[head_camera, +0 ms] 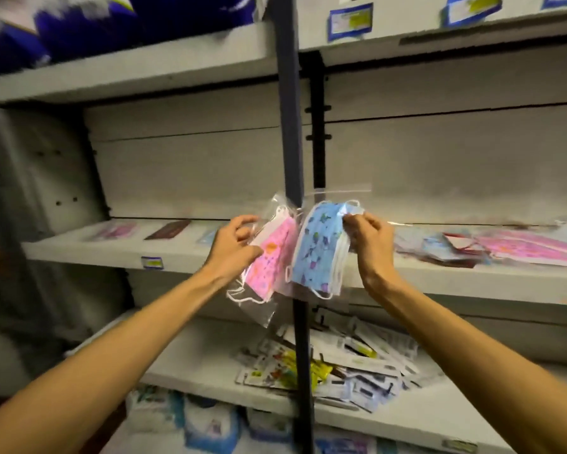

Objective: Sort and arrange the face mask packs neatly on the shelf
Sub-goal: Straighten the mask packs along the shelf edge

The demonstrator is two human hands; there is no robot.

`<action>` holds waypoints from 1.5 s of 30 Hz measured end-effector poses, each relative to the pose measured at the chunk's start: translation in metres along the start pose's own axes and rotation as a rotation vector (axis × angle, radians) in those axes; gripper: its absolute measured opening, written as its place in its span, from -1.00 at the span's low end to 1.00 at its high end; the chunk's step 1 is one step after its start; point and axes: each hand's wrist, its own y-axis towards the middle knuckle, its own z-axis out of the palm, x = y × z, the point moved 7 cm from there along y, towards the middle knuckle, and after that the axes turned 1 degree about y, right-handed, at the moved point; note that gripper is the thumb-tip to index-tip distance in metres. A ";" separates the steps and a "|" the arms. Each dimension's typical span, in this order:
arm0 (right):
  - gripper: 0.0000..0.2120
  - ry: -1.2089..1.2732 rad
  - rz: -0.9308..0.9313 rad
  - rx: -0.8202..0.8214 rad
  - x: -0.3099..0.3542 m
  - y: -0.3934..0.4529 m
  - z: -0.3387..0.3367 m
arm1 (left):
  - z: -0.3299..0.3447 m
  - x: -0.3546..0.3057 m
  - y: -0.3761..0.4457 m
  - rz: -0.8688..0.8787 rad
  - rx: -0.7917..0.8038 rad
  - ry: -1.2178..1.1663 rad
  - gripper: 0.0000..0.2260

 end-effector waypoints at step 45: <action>-0.83 -0.323 0.363 0.386 -0.258 0.184 0.550 | -0.463 0.313 0.344 -0.264 0.038 0.838 -0.48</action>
